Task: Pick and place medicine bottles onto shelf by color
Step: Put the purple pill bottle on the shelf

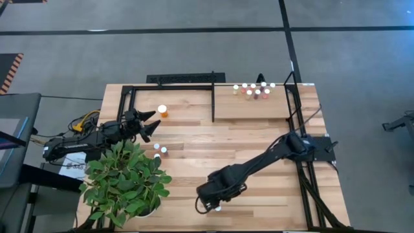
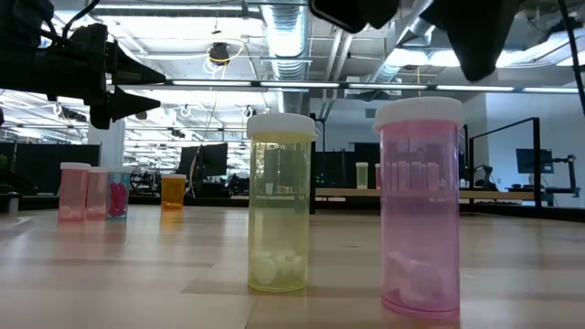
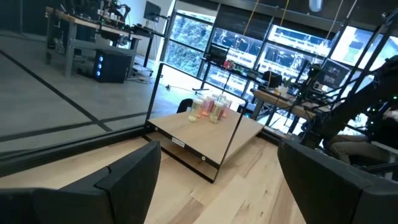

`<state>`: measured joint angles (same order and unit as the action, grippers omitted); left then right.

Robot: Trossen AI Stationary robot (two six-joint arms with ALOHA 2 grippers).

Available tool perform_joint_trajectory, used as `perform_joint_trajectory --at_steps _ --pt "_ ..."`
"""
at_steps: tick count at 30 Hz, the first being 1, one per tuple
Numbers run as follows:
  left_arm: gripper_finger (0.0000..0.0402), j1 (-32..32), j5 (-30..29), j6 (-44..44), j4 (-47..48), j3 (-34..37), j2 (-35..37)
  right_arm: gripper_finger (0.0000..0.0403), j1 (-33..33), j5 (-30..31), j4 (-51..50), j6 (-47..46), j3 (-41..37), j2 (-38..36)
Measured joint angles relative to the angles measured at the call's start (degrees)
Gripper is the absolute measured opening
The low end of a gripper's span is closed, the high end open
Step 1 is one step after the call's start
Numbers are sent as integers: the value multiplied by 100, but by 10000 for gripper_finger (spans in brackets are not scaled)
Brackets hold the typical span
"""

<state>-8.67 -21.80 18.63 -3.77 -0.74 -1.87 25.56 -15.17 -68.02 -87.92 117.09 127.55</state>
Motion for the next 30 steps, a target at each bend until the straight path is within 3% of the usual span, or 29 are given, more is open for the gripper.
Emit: perform_joint_trajectory --at_steps 10,21,30 --pt "312 0 0 0 0 1 0 311 160 -155 10 1076 248 216" --pt "312 1 2 0 2 0 0 311 369 443 214 1460 248 216" --pt "312 1 2 0 2 -1 0 311 401 531 318 1834 247 216"
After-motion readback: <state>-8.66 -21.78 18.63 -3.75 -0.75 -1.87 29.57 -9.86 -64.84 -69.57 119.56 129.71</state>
